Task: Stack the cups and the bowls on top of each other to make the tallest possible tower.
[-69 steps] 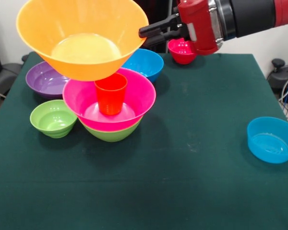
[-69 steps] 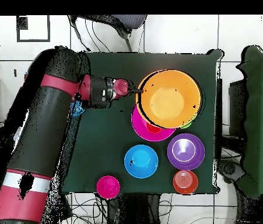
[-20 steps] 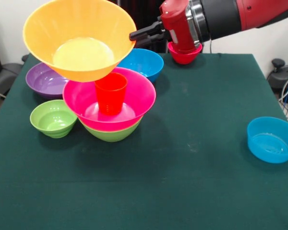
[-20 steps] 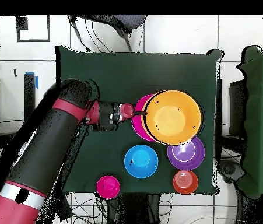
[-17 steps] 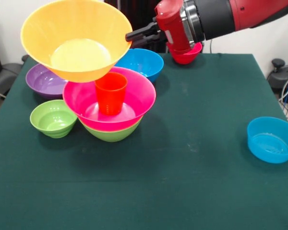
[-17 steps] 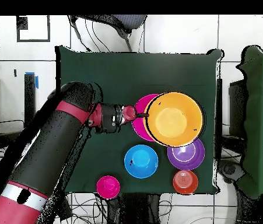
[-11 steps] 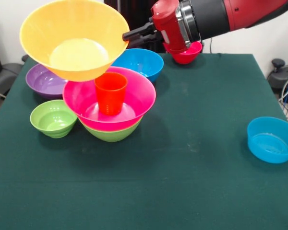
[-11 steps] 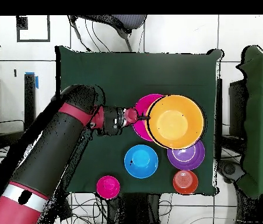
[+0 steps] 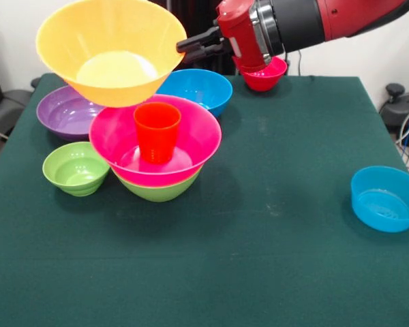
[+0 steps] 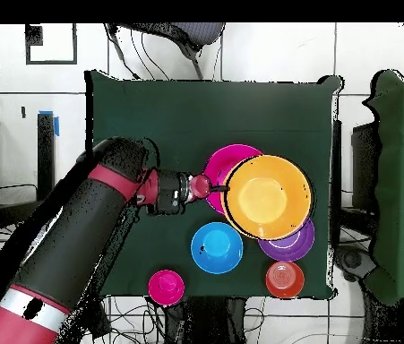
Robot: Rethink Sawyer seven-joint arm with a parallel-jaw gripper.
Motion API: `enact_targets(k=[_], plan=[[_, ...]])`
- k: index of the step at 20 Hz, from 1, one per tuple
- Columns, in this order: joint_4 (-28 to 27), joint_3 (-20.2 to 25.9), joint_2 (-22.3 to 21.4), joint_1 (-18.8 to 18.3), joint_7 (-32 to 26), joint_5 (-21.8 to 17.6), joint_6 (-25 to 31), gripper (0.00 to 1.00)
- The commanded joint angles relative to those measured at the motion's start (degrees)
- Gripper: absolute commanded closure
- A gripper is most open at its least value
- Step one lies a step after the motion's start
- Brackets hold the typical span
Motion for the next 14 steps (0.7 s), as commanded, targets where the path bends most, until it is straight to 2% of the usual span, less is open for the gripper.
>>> enact_targets(k=[1,14], plan=[[5.91,4.89,-0.96,1.89,12.48,0.57,-5.4,1.0],[8.83,5.99,-0.83,2.12,17.12,0.94,-10.18,1.0]])
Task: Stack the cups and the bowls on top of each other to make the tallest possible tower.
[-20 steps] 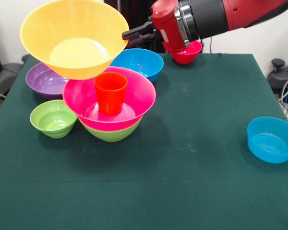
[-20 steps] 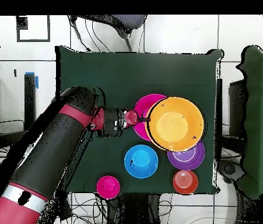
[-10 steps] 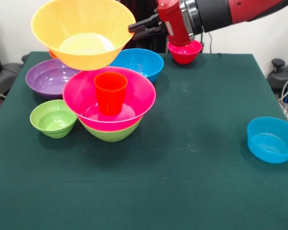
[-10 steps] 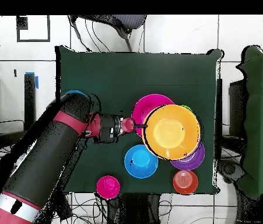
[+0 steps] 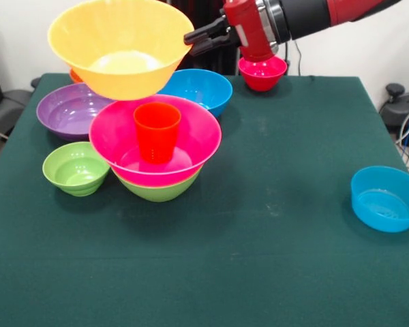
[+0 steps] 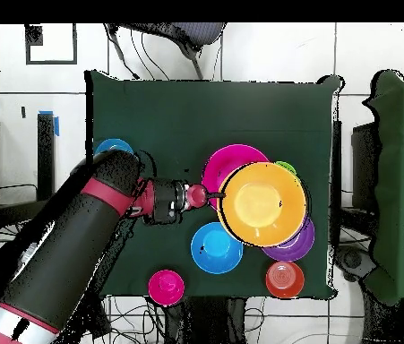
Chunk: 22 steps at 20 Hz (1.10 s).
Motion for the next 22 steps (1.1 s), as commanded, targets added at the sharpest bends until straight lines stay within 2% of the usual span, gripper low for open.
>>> enact_targets(k=[1,9,22], plan=[[4.65,5.93,1.8,0.26,13.05,1.0,-6.13,1.0],[3.96,5.7,3.42,0.46,16.01,1.71,-8.56,1.0],[2.59,5.48,5.24,2.01,20.35,2.85,-5.47,1.0]])
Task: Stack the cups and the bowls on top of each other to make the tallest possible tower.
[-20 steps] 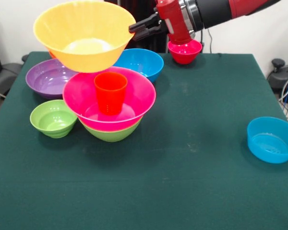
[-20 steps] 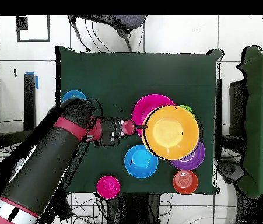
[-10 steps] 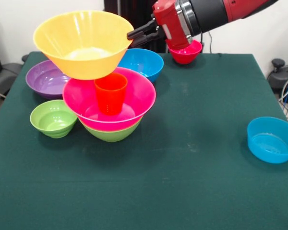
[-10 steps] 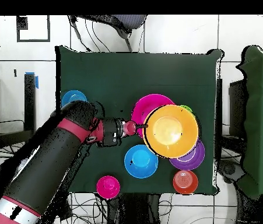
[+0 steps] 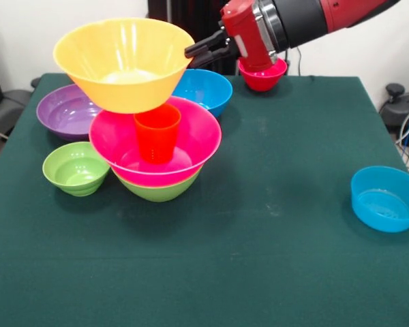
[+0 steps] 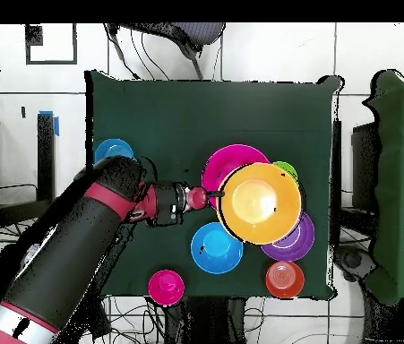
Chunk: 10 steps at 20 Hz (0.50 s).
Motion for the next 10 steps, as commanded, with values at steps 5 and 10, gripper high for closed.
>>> enact_targets(k=[5,10], plan=[[0.78,5.31,4.88,1.95,15.61,2.9,-0.37,1.0],[0.85,5.07,5.19,2.57,17.13,3.02,-0.64,1.0]])
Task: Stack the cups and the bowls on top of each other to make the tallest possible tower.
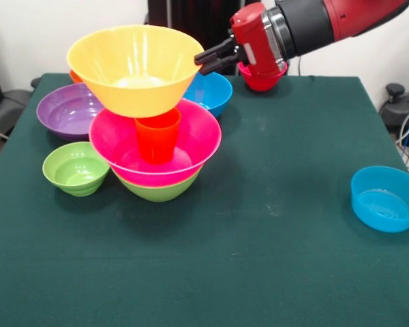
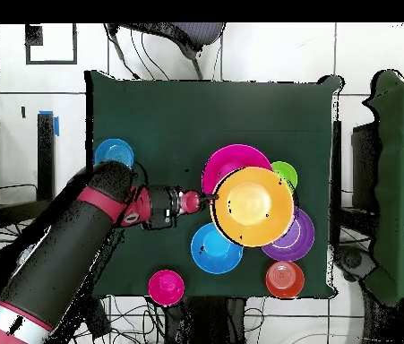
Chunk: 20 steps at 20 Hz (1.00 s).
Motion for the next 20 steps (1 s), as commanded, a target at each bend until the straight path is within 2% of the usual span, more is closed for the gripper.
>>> enact_targets(k=[1,20], plan=[[0.69,4.88,3.16,0.71,14.04,3.05,-0.58,1.0],[-0.28,5.04,4.56,0.62,15.47,2.77,-0.38,1.0]])
